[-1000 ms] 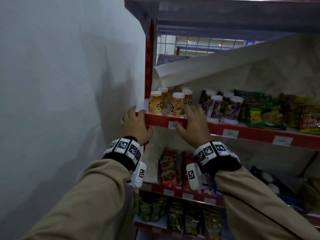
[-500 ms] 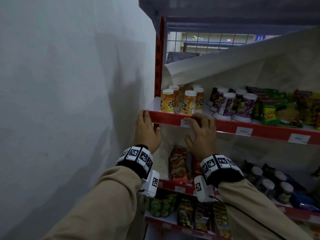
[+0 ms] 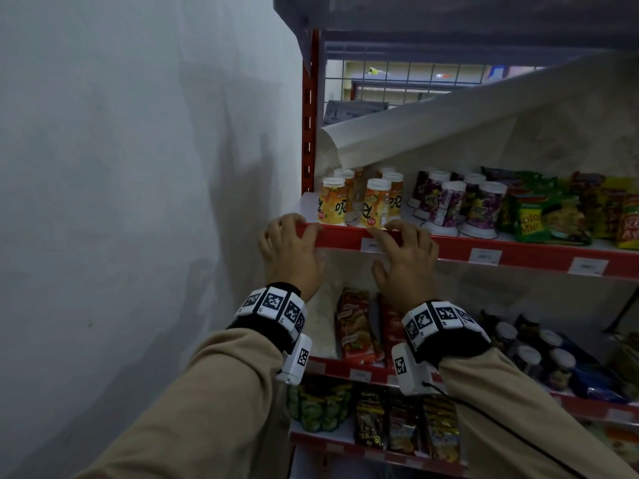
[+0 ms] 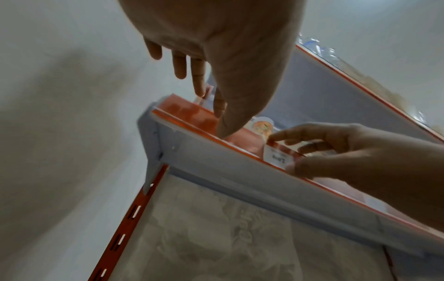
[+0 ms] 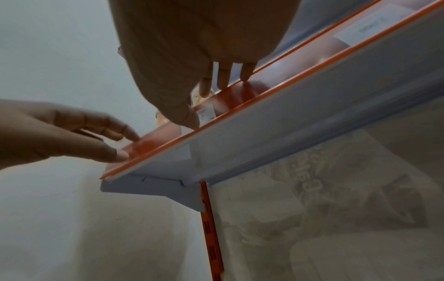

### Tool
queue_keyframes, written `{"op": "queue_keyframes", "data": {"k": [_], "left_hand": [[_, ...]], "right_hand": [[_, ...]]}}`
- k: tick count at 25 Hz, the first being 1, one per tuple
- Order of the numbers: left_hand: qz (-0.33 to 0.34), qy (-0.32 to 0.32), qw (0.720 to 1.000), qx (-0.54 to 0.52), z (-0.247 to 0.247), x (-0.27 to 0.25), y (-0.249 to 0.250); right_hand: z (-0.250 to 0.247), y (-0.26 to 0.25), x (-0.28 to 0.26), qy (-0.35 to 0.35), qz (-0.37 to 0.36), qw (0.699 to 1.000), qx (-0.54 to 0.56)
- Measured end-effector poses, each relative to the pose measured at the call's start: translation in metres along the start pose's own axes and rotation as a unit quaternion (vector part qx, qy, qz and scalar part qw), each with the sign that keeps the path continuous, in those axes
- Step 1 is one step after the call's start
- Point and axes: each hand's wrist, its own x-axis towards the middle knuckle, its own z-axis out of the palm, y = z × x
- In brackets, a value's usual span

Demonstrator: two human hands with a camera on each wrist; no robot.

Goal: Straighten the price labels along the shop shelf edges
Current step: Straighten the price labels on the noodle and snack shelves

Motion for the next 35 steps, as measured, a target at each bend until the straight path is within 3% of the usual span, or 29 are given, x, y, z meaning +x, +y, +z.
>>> {"op": "queue_keyframes", "data": {"k": [3, 6, 11, 15, 23, 29, 31, 35], "left_hand": [[0.108, -0.026, 0.994, -0.020, 0.003, 0.006, 0.023], [0.156, -0.042, 0.983, -0.083, 0.008, 0.016, 0.040], [0.185, 0.008, 0.973, -0.140, 0.015, 0.024, 0.039], [0.196, 0.038, 0.968, -0.154, 0.021, 0.023, 0.037], [0.203, 0.035, 0.963, -0.176, 0.022, 0.020, 0.032], [0.205, 0.014, 0.961, -0.187, 0.017, 0.019, 0.030], [0.201, 0.003, 0.959, -0.198, 0.016, 0.019, 0.030], [0.191, 0.004, 0.951, -0.244, 0.017, 0.023, 0.028]], "right_hand": [[-0.004, 0.003, -0.002, -0.009, -0.016, 1.000, -0.001], [-0.006, 0.000, 0.000, 0.004, -0.029, 1.000, -0.004], [-0.008, -0.001, 0.013, 0.009, -0.072, 0.997, 0.026], [-0.007, -0.003, 0.012, 0.015, -0.095, 0.995, -0.013], [-0.007, -0.016, 0.020, -0.039, -0.017, 0.998, -0.040], [-0.013, -0.009, 0.033, -0.073, 0.017, 0.996, 0.045], [-0.017, -0.008, 0.036, -0.048, 0.039, 0.991, 0.122], [-0.023, -0.007, 0.034, 0.056, 0.140, 0.932, 0.330]]}}
